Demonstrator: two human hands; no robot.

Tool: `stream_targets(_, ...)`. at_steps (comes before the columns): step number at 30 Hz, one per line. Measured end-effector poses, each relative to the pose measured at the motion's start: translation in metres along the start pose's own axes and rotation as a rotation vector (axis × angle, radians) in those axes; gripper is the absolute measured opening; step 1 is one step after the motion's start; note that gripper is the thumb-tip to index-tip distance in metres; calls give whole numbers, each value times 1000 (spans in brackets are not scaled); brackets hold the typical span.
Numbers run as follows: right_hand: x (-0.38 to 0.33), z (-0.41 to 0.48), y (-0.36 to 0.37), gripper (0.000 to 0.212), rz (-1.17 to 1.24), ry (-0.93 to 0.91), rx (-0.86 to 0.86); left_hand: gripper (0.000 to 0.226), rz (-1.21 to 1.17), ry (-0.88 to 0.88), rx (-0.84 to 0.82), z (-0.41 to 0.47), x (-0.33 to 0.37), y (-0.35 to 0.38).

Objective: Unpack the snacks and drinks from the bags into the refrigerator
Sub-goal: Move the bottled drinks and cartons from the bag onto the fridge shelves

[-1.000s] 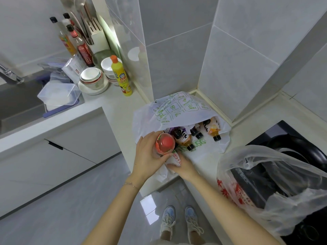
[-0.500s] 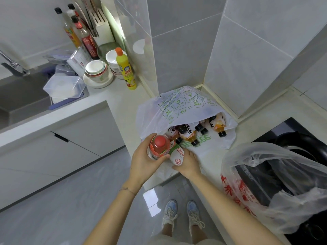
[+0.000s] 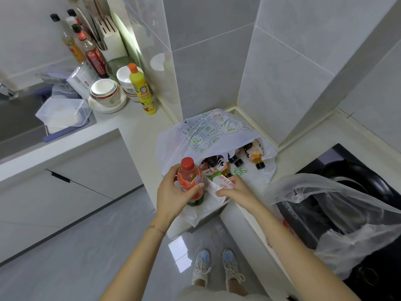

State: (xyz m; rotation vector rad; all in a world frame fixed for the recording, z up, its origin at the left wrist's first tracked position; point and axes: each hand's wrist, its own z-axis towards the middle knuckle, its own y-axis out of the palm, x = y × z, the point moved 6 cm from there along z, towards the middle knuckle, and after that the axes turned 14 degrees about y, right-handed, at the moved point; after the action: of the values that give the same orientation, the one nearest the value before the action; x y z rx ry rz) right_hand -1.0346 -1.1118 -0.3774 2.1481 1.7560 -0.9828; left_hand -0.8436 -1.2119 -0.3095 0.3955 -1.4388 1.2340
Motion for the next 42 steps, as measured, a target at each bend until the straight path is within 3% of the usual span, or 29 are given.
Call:
stream_targets(6, 8, -7, -12, 53, 202, 42, -114, 60, -64, -30, -20, -1, -5, 21)
stream_targets(12, 26, -9, -16, 50, 364, 40, -101, 62, -67, -17, -105, -8, -12, 42)
stream_targets(17, 36, -6, -8, 58, 549, 48, -228, 61, -56, 47, -178, -5, -6, 45)
stream_targets(23, 31, -8, -1, 60, 512, -19, -316, 62, -92, 75, -218, -3, -10, 47)
stream_targets(28, 36, -5, 0, 44, 668, 15, -250, 62, -126, 74, -212, -5, -16, 52)
stream_targets(31, 35, -3, 0, 47, 725, 33, -195, 63, -150, 50, -205, -7, -23, 55)
stream_targets(36, 30, -12, 1, 40, 522, 26, -140, 66, -160, 32, -195, -9, -31, 59)
stream_targets(39, 23, -21, -7, 31, 567, -44, -38, 68, -167, 24, -185, -10, -36, 61)
stream_targets(42, 14, -32, -9, 36, 537, -135, 19, 67, -150, 28, -182, -12, -35, 62)
